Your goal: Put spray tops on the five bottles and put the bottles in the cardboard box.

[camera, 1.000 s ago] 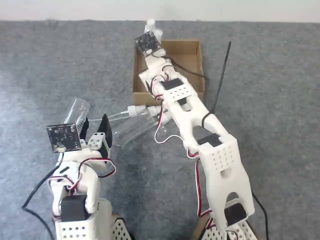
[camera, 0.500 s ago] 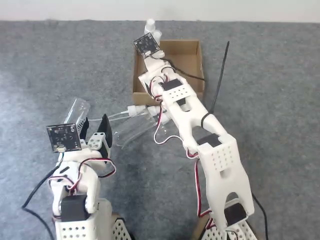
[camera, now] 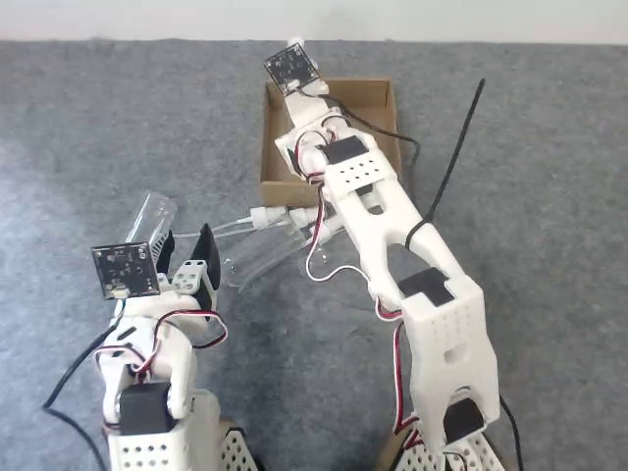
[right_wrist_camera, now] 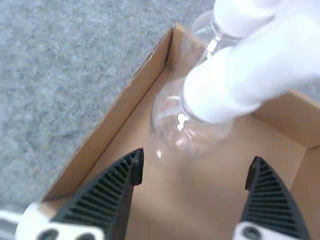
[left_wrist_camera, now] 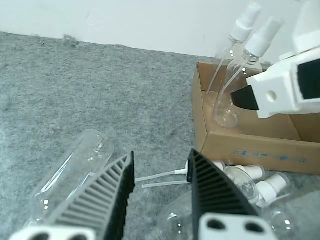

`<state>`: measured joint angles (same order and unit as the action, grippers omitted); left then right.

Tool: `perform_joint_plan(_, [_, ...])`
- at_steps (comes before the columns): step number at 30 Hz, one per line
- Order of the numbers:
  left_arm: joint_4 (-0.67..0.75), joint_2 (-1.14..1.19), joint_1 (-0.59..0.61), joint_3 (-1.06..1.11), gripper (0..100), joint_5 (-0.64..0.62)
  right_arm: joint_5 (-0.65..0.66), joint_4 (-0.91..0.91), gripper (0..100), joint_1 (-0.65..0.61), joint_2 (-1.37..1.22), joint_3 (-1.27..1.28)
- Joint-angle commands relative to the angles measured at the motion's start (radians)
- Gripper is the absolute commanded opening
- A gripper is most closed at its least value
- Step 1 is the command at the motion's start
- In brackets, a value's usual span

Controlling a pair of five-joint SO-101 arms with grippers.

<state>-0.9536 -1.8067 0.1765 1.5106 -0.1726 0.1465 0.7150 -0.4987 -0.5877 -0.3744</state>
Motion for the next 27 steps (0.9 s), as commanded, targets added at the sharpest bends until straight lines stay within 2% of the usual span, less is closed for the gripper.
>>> perform_joint_plan(1, [0.038, -0.021, -0.002, -0.021, 17, -0.014, -0.014, 0.117, 29.7, -0.012, 0.153, -0.015])
perform_joint_plan(22, [0.032, -0.021, 0.006, -0.015, 17, -0.014, -0.002, 0.697, 29.6, -0.01, 0.572, -0.015])
perform_joint_plan(27, [0.034, -0.021, 0.006, -0.01, 17, -0.012, 0.15, 0.905, 29.6, -0.038, 0.631, -0.014])
